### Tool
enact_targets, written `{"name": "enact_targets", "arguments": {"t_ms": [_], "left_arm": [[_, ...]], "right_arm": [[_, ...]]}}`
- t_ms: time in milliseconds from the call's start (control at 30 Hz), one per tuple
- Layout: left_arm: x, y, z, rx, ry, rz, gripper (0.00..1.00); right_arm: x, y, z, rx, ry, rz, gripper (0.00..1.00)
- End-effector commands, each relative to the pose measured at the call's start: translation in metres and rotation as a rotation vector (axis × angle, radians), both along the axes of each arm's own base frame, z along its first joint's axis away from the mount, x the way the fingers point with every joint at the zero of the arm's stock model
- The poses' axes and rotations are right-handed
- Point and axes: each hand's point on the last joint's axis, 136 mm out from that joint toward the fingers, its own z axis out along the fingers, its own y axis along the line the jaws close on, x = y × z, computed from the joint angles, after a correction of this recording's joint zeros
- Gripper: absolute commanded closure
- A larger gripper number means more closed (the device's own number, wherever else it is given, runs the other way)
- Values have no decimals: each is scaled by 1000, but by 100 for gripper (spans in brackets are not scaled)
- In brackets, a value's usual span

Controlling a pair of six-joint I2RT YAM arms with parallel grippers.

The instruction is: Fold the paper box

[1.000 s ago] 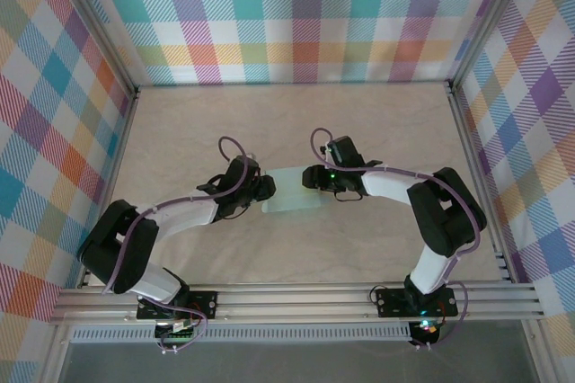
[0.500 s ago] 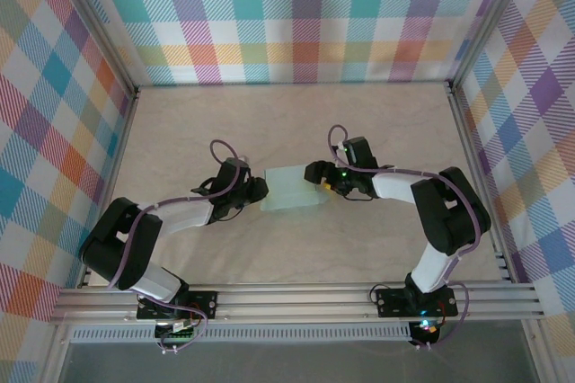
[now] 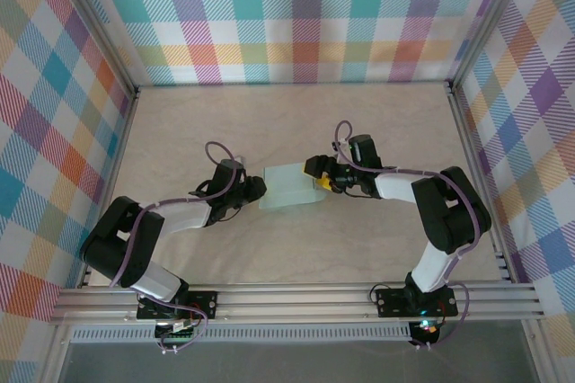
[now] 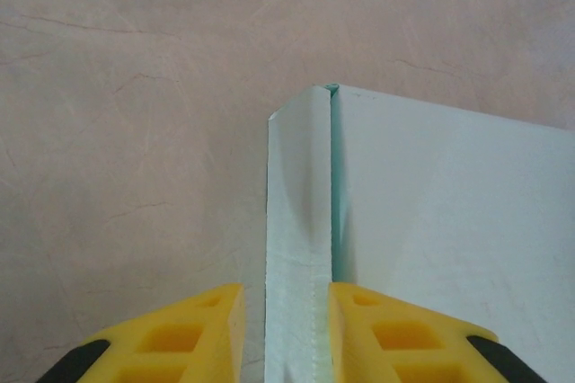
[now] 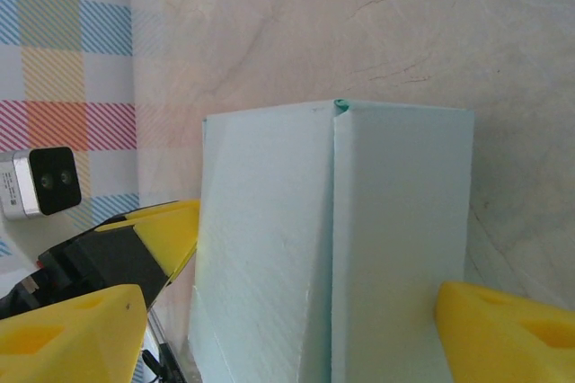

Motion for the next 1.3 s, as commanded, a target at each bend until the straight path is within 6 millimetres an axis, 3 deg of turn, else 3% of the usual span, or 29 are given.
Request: {"name": "enact_targets", "arguments": {"t_ms": [0, 300, 633, 867, 1100, 1267], "left_arm": [[-23, 19, -45, 78, 132, 25, 71], [-29, 25, -58, 94, 157, 40, 71], [-30, 26, -62, 96, 166, 41, 72], [-32, 28, -67, 98, 172, 44, 72], [-31, 28, -63, 100, 159, 43, 70], [-27, 30, -49, 105, 127, 46, 64]], "right_arm": [[-5, 3, 0, 34, 14, 12, 14], [-3, -28, -22, -140, 56, -116, 11], [-10, -1, -16, 74, 141, -29, 17], [-9, 6, -11, 129, 156, -10, 21], [-6, 8, -1, 181, 151, -11, 38], [-3, 9, 5, 198, 155, -14, 50]]}}
